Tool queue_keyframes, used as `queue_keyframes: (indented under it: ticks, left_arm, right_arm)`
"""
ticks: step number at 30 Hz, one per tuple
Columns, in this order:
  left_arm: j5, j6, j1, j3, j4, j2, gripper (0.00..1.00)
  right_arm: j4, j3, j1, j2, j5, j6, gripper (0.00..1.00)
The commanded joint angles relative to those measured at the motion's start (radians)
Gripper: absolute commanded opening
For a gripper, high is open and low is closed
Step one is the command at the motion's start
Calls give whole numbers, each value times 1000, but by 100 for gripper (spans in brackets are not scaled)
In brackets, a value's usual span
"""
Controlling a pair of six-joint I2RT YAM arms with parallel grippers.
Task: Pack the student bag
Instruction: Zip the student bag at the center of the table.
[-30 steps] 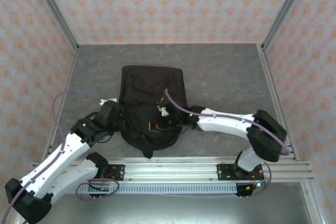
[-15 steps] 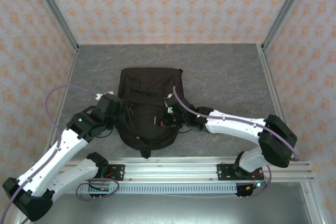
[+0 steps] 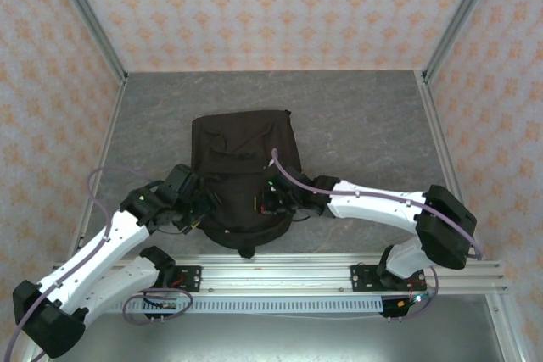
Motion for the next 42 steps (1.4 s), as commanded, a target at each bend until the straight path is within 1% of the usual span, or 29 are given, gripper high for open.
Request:
queue_keyframes:
  ticks: [1,7,9,11,14,17,19,21,23,24,26,30,33,36,39,41,42]
  left_arm:
    - [12,-63,0,24,-124,-50,70]
    - [8,-137,-5,49,-227,-174,70]
    - [25,-179,-19,31,-228,-205,70]
    - [31,-250,-64,-4,-198,-239,68]
    - [5,-334,-143,-45,-151,-256,68]
    - [-13,-370,-195,-67,-116,-231,69]
    - [-23,-387,-212,-87,-78,-212,69]
    - [-21,-415,-224,-121,-1,-191,68]
    - [-30,-423,-229,-140,81,-147,66]
    - [-32,-417,-230,-142,113,-122,63]
    - [-47,-394,-231,-124,161,-61,54]
    - [-131,-294,-235,-53,176,27,25]
    - [-191,-251,-236,-55,195,28,1]
    - [-254,-200,-237,-77,216,-21,0]
    - [-399,-128,-267,-111,236,-134,0]
    - [-486,-87,-297,-166,293,-232,0]
    - [-521,-76,-308,-200,323,-286,0]
  right_arm:
    - [-67,12,3,-52,87,-35,0]
    - [-83,14,2,-61,134,-51,0]
    - [-81,10,2,-58,145,-50,0]
    - [-80,6,3,-57,148,-50,0]
    - [-83,4,3,-52,152,-49,0]
    - [-84,6,3,-50,153,-48,0]
    - [-81,8,3,-53,146,-47,0]
    - [-73,6,3,-55,140,-44,0]
    - [-62,2,4,-58,132,-38,0]
    - [-59,1,2,-60,127,-38,0]
    - [-61,-4,4,-63,127,-36,0]
    - [-70,-15,3,-81,139,-35,0]
    - [-72,-20,3,-96,146,-35,0]
    - [-68,-28,4,-117,162,-38,0]
    - [-34,-57,4,-157,182,-39,0]
    - [15,-81,3,-181,178,-36,0]
    - [46,-93,4,-189,162,-34,4]
